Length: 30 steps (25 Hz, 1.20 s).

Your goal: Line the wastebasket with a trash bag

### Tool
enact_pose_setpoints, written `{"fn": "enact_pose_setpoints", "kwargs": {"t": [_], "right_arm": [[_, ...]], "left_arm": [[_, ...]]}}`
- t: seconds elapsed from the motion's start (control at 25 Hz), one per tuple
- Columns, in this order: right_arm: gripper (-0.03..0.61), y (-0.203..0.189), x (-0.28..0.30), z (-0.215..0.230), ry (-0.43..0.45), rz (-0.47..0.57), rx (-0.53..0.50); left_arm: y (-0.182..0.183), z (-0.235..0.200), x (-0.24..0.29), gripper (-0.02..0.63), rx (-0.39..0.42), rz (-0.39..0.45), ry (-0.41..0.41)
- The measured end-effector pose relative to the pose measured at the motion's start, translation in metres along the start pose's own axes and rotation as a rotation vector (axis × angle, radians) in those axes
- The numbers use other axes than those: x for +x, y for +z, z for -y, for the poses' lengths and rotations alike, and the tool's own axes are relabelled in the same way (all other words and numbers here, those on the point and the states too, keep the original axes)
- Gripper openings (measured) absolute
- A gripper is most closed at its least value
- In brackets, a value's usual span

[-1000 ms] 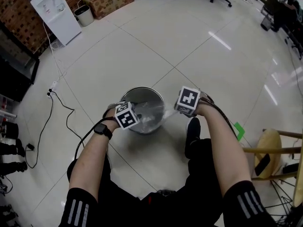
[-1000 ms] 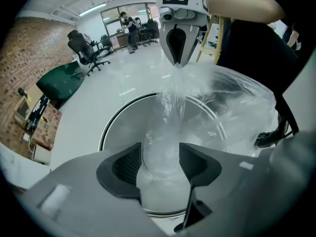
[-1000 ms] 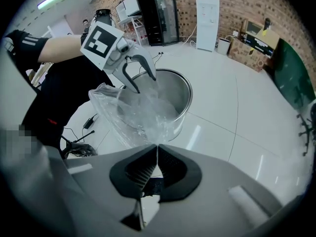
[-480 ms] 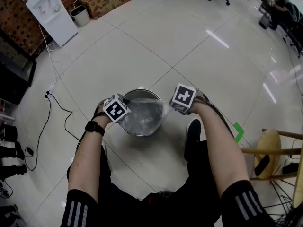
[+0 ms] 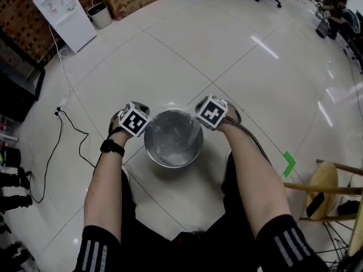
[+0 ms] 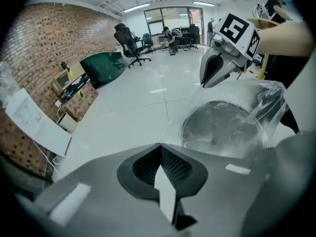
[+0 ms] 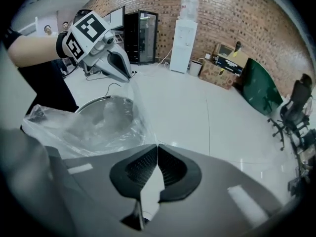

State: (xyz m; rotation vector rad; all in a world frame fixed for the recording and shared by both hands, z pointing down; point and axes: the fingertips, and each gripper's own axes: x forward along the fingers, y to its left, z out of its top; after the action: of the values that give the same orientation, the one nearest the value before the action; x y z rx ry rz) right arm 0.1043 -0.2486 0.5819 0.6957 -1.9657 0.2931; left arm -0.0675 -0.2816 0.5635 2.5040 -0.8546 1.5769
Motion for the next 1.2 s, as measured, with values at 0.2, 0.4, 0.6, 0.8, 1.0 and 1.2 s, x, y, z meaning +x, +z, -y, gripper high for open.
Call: {"fn": "enact_pose_setpoints", "kwargs": {"t": [0.2,0.4,0.6,0.8,1.0,1.2], "right_arm": [[0.012,0.004,0.031,0.014,-0.025,0.0,0.035],[0.012,0.0,0.061,0.022,-0.038,-0.025,0.017],[0.091,-0.036,0.083,0.013,0.096,-0.057,0.169],[0.11,-0.038,0.08,0.016,0.181,0.015,0.339],[0.123,-0.033,0.063,0.019,0.283,0.134,0.448],[0.126,-0.037,0.04,0.022,0.333,0.172,0.519]], "left_arm": [[-0.024,-0.013,0.033,-0.005,-0.055,-0.032,-0.034],[-0.046,-0.017,0.07,-0.005,-0.122,-0.064,-0.079],[-0.062,0.015,0.088,-0.005,-0.23,-0.11,-0.287],[-0.064,0.021,0.092,-0.005,-0.26,-0.122,-0.345],[-0.069,0.028,0.092,-0.005,-0.277,-0.128,-0.371],[-0.07,0.03,0.09,-0.005,-0.302,-0.12,-0.362]]}}
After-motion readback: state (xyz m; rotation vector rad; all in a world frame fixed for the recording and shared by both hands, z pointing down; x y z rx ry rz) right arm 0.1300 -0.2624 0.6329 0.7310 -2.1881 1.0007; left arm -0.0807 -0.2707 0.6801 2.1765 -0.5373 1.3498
